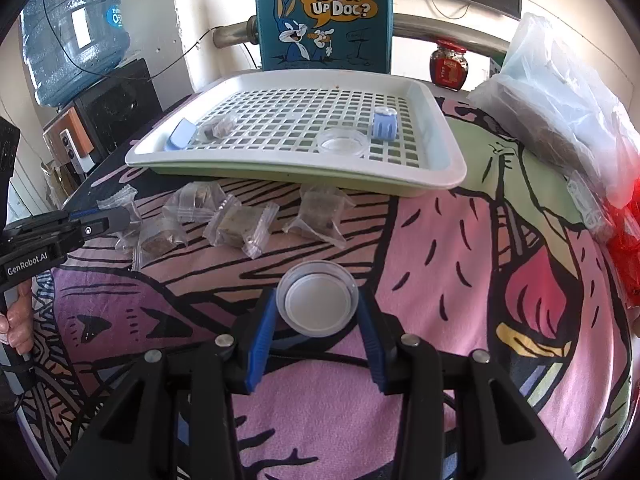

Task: Organize objects
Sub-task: 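Lift the clear dish with the right gripper while the left lifts the snack bag, then lower the clear dish into the tray with the right gripper while the left drops the snack bag in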

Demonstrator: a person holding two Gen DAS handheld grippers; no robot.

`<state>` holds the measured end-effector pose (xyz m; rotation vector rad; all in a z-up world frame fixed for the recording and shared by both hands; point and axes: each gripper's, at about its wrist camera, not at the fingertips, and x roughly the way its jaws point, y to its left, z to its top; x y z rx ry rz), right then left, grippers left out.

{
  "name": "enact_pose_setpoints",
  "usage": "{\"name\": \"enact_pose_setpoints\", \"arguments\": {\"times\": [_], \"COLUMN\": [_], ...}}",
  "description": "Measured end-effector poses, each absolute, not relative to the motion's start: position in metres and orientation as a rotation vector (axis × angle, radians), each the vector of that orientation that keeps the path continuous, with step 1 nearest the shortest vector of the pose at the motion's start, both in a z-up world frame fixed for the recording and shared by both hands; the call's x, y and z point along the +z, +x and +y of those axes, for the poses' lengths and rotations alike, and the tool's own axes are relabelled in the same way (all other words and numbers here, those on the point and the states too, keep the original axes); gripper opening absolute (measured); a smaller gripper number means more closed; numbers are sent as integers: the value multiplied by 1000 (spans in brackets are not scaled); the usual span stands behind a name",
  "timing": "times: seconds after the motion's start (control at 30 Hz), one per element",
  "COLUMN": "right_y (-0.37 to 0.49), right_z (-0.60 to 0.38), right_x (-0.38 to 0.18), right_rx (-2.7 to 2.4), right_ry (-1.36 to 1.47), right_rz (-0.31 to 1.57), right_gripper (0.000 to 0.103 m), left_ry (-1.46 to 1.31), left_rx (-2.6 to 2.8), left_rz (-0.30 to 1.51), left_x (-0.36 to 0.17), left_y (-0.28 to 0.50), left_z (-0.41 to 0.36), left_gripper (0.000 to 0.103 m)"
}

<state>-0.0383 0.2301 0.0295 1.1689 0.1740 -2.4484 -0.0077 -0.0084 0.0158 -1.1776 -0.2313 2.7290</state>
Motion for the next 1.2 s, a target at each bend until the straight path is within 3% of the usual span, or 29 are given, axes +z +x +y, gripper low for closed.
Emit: {"name": "enact_pose_setpoints", "arguments": {"times": [1.2], "right_y": [-35], "right_z": [236], "right_x": [35], "right_rx": [-2467], "right_ry": [1112], "right_rz": [143], "right_gripper": [40], "left_ry": [-1161], "left_rx": [2730], "left_rz": [-235], "left_x": [19], "left_y": [-6], "left_z": [-6], "left_gripper": [13]}}
